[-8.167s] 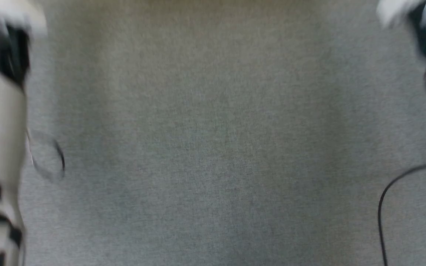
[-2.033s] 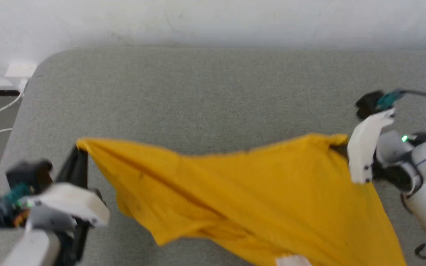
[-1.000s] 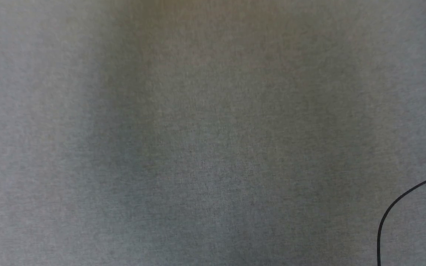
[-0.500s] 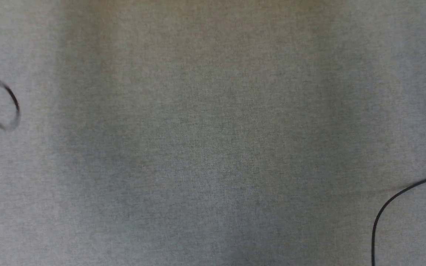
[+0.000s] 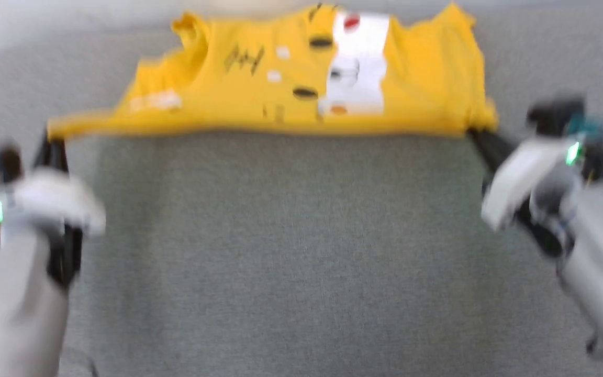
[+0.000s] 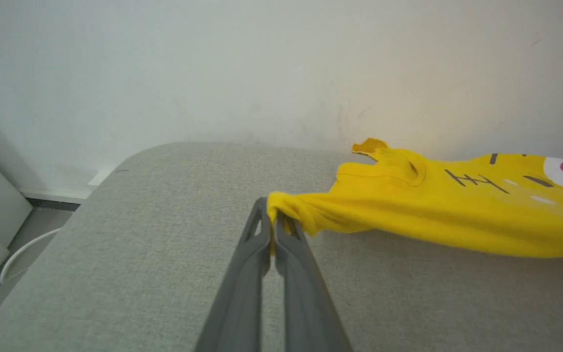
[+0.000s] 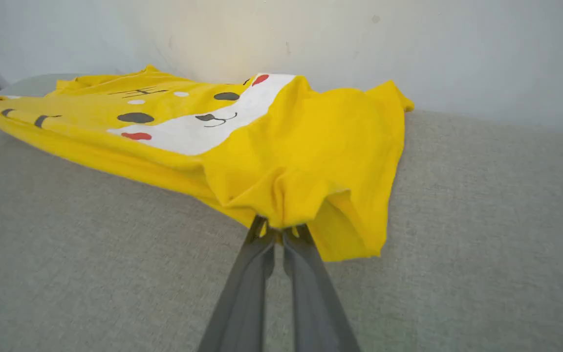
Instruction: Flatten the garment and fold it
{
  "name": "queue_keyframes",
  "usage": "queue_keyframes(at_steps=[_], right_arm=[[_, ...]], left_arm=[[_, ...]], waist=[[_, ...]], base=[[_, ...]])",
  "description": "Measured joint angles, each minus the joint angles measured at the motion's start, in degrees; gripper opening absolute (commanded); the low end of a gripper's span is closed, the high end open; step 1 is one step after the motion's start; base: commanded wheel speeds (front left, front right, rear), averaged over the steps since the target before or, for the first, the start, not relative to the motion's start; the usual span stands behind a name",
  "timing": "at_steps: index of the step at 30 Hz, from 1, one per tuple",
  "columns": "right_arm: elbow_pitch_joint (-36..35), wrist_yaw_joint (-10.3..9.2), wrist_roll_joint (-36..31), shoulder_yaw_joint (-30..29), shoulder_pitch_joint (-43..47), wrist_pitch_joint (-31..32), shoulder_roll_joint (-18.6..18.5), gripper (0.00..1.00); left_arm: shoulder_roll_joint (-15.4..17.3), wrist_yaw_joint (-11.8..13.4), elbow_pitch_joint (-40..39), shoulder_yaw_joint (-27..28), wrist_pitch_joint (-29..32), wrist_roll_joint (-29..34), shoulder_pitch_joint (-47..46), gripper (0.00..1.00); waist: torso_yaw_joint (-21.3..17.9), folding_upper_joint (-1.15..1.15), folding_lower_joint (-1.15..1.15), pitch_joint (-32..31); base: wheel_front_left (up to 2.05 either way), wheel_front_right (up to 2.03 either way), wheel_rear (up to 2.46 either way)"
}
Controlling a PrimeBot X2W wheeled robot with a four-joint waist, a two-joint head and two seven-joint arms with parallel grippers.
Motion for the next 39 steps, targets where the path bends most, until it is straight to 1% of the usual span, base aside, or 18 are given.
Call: queue_keyframes(at_steps=[1,4,8,13,15,17,20,23,27,31,33,34,39], right_arm=[[-1.00,0.01,-0.13,0.36,2.21,0.07,-0.44,0.00],[-4.82,0.01,-0.10,0.08,8.49,0.04,-1.16,0.00],[-10.44,0.01,-1.51,-2.32,16.27,0.09,-2.36,0.00],[-18.09,0.04,-5.38,-9.10,26.99,0.88,-2.45,0.00],[-21.60,0.04,-7.30,-12.39,31.65,2.30,-1.88,0.00],[-25.37,0.04,-9.27,-15.83,36.28,3.88,-0.86,0.00],[-30.77,0.04,-11.92,-21.24,43.00,6.80,1.48,0.00],[-35.33,0.04,-14.67,-26.18,49.14,10.03,4.37,0.00],[-39.49,0.05,-17.28,-31.12,54.86,13.49,8.16,0.00],[-40.89,0.05,-18.60,-33.54,55.76,16.34,10.42,0.00],[-40.70,0.04,-19.09,-34.10,55.26,17.69,10.80,0.00],[-40.34,0.04,-19.63,-34.24,54.60,18.31,10.76,0.00],[-37.22,0.00,-20.79,-34.00,48.29,20.27,10.80,0.00]], left_arm=[[0.34,0.76,-2.47,0.53,0.04,-0.79,3.51,0.00],[1.96,4.26,-11.65,1.53,1.74,-1.81,14.35,0.00],[4.21,10.99,-26.64,2.98,6.28,-2.56,29.06,0.00],[6.47,19.41,-44.08,5.00,11.60,-2.87,45.04,0.00],[7.12,22.36,-49.40,5.47,13.47,-2.87,50.09,0.00],[7.49,24.73,-53.84,5.73,14.94,-2.83,54.39,0.00],[7.46,27.53,-58.70,5.65,16.81,-2.85,59.15,0.00],[7.45,29.81,-61.59,5.59,18.55,-2.85,62.35,0.00],[7.43,31.83,-63.94,5.75,20.38,-2.90,65.16,0.00],[7.83,32.07,-64.70,5.55,21.01,-2.90,64.44,0.00],[8.17,30.90,-64.04,4.81,21.50,-2.89,61.68,0.00],[8.48,29.94,-63.34,4.31,21.61,-2.88,59.56,0.00],[8.67,24.31,-56.72,1.18,22.31,-2.64,46.47,0.00]], waist=[[0.10,0.00,0.00,-1.05],[0.33,0.00,-0.01,-4.10],[0.51,0.00,-0.01,-7.73],[0.76,0.00,0.00,-11.08],[0.94,0.00,0.00,-11.98],[1.20,0.00,0.00,-12.59],[1.84,0.00,0.01,-12.89],[2.38,0.00,0.01,-12.91],[2.75,0.00,0.02,-12.40],[2.76,0.00,0.02,-11.61],[2.75,0.00,0.02,-11.16],[2.74,0.00,0.02,-10.91],[2.44,0.00,0.02,-9.85]], base=[[0.00,0.00,0.00],[0.00,0.00,0.00],[0.00,0.00,0.00],[0.00,0.00,0.00],[0.00,0.00,0.00],[0.00,0.00,0.00],[0.00,0.00,0.00],[0.00,0.00,0.00],[0.00,0.00,0.00],[0.00,0.00,0.00],[0.00,0.00,0.00],[0.00,0.00,0.00],[0.00,0.00,0.00]])
